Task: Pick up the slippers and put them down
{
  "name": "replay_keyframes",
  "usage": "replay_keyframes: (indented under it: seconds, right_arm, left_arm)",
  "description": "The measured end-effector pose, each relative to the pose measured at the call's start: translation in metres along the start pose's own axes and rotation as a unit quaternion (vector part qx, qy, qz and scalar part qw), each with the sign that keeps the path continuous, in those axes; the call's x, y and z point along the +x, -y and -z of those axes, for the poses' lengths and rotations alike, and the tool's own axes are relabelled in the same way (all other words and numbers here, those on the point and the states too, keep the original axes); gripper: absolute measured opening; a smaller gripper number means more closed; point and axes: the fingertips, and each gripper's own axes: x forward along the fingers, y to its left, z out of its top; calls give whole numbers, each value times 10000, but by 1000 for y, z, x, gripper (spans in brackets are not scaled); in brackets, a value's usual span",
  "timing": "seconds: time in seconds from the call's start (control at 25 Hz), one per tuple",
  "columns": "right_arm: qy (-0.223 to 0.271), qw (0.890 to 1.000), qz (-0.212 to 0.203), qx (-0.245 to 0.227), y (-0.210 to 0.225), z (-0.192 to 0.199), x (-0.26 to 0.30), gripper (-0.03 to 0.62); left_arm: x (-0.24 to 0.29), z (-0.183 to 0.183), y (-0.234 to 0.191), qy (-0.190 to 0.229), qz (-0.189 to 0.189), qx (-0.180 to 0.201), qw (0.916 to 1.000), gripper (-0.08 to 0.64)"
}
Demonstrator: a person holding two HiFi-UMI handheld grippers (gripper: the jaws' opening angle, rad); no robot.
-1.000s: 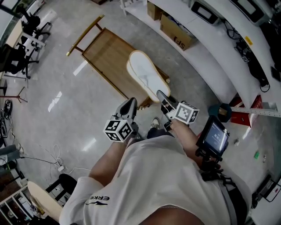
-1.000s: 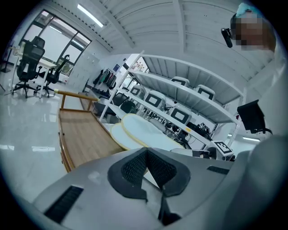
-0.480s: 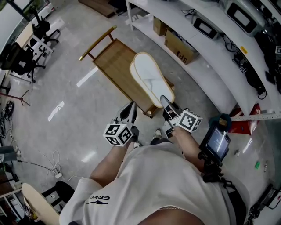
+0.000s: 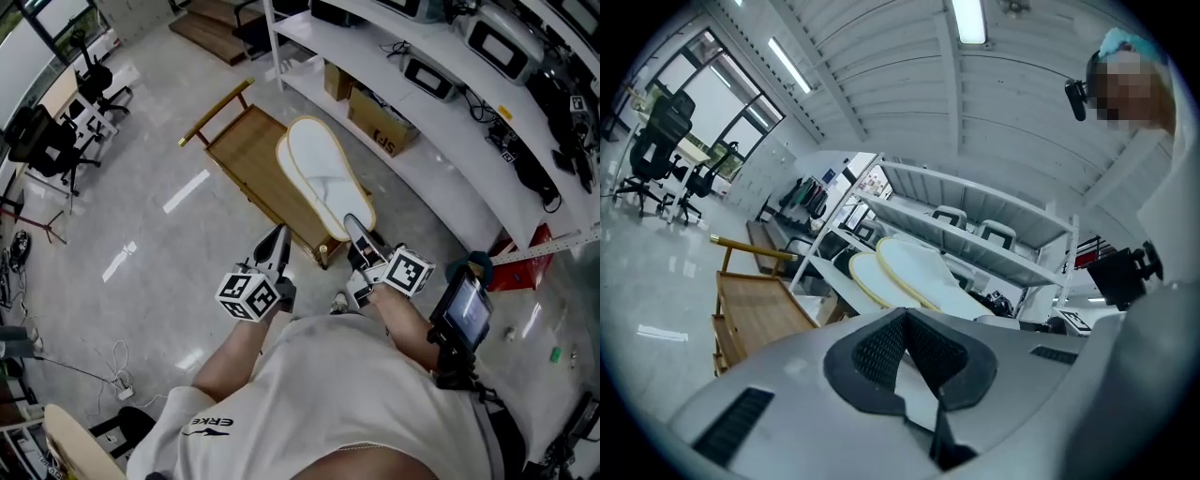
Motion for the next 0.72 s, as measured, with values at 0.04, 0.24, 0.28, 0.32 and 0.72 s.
replay_keyframes:
  seconds: [0.04,0.24,0.28,0.32,0.72]
  right_arm:
    - [24,10000,-31,11,-2,-1,-1,64]
    - [77,9999,-133,-12,-14,-2,-5,64]
    - [98,9999,-133,-29,-16,-3,-6,64]
    - [107,9999,-129,-19,-17,-2,-7,64]
    - [165,9998,-126,37,-18,3,-17,64]
  left_arm:
    - [1,-2,3,20,38,8,10000,3]
    - [0,-8,8,86,85,8,9999,3]
    - [-1,-8,8,87,86,8,9999,3]
    - [-2,-9,8,86,80,10,9999,3]
    - [-11,-10,11,69,46,23,10000,3]
